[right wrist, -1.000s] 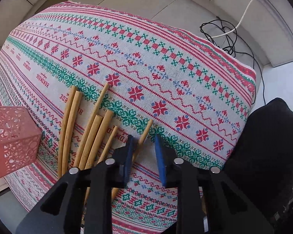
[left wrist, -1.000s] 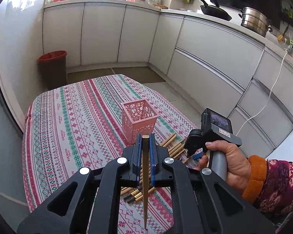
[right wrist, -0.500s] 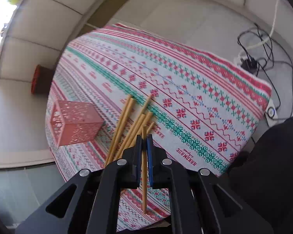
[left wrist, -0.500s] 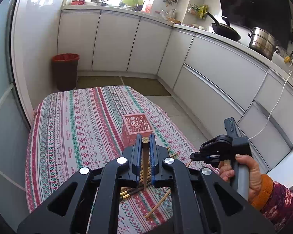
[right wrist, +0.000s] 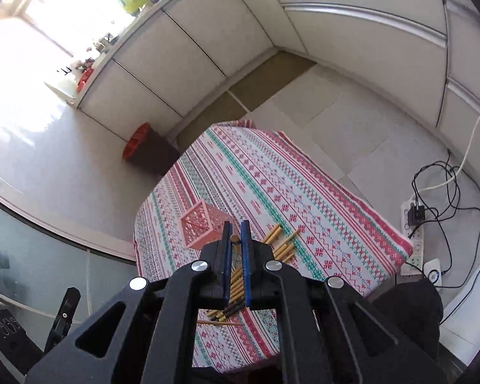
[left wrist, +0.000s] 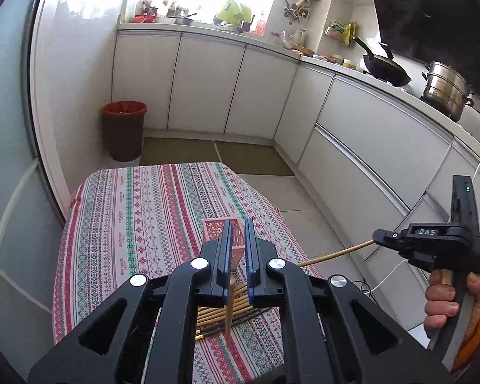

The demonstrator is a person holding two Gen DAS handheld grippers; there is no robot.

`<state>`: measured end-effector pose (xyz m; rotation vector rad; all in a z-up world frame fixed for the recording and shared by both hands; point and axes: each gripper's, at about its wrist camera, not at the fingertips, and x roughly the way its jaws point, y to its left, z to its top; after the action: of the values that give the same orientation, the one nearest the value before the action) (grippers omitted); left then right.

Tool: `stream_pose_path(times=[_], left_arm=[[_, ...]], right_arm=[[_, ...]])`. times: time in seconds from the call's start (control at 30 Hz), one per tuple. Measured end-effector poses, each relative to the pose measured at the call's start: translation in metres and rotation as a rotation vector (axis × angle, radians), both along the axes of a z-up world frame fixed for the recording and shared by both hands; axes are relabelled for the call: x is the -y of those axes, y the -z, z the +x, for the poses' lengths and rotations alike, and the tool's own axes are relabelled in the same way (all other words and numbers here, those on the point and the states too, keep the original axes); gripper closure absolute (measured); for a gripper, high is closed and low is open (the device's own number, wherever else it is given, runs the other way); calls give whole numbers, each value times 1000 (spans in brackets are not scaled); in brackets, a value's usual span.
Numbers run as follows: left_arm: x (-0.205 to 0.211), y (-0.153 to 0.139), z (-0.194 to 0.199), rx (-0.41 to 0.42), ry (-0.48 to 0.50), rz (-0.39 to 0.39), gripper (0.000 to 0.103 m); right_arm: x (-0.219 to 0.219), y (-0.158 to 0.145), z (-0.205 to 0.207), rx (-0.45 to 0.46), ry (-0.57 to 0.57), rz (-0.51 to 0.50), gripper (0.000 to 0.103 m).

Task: Organize utensils
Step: 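Lift the chopstick with the left gripper while the right gripper grasps another chopstick, then drop the left chopstick into the pink holder while the right gripper carries its chopstick over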

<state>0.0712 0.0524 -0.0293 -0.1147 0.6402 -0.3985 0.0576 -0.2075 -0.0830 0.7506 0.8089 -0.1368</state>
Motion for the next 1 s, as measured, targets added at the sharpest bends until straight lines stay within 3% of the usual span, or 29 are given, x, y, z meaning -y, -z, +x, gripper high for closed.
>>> stream_pose_path(times=[0.3,0.37,0.4,0.43,0.57,0.67,0.87,0.93,0.97,1.0], left_arm=[[7,-31,25,43,-37,0,94],[-2,-19,46,-60,-95,0,76],[-11,-2,64,-154,-123,-10,43],[-19,20,82,-241,-158,-24,27],[-43,127,165,-544,-274,46,40],[-57,194,207,-662,-360,97,49],[-48,261,254,-718,-407,156,53],[-40,275,265,-731,-399,192,64],[-37,275,266,-696,-403,217,65],[-33,276,266,-683,-394,244,77]], right_arm=[[21,-72,3,158,-12,-11,97],[25,-76,2,173,-11,-3,97],[27,-75,2,176,-8,-1,97],[29,-74,2,175,-4,1,97],[40,-56,12,134,11,35,97],[48,-39,23,87,21,48,97],[61,-16,51,34,47,43,97],[62,-14,60,26,45,33,97],[63,-11,64,23,42,30,97],[63,-10,67,20,37,29,97]])
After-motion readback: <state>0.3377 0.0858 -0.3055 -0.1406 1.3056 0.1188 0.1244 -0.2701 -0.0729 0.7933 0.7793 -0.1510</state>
